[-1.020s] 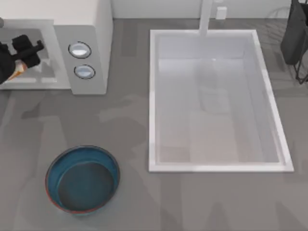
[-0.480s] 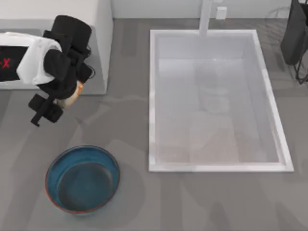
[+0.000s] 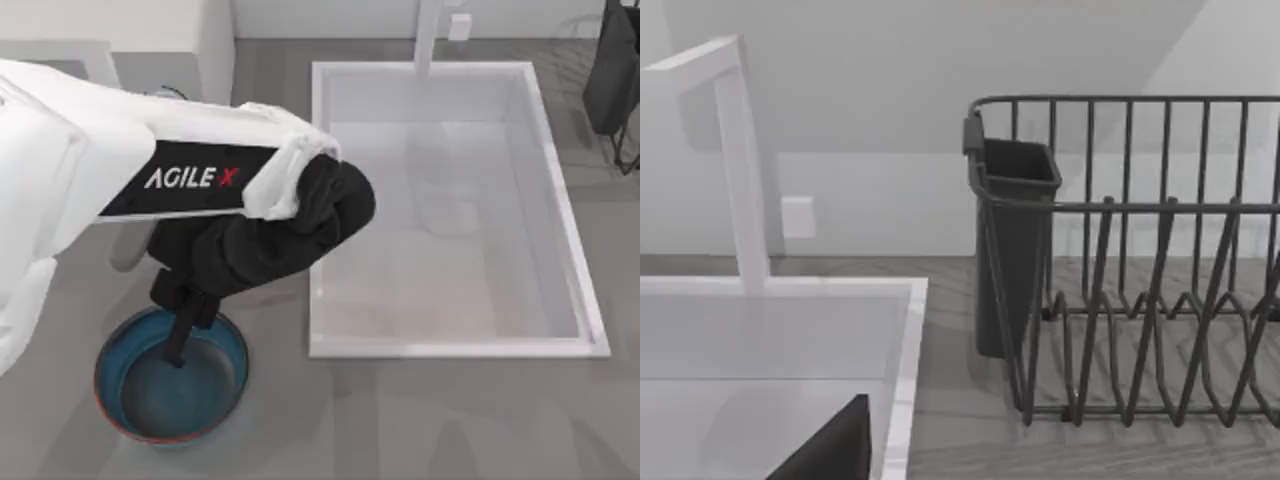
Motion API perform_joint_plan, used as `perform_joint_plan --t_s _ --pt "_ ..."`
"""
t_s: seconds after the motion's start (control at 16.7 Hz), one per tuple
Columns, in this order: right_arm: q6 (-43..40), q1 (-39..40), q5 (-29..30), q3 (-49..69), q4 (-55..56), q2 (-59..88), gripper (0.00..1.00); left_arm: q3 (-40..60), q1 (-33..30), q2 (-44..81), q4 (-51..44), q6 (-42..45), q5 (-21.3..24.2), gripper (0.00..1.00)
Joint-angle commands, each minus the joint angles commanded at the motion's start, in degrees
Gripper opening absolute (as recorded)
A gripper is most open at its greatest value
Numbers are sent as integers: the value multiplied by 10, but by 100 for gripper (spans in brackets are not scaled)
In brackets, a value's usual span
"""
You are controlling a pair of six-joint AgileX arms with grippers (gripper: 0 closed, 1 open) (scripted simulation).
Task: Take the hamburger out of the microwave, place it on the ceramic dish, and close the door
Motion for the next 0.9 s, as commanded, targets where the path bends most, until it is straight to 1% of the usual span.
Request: perform_joint_plan --t_s 0.24,0.42,0.6,0.9 --pt "0 0 0 0 0 0 100 24 -79 70 -170 -194 -62 0" --pt "0 0 0 0 0 0 100 33 -120 112 -257 -292 -93 0" --pt "0 0 0 0 0 0 100 36 -140 135 -300 -340 -107 0" --pt "0 0 0 0 0 0 100 36 -142 137 -304 -344 -108 0"
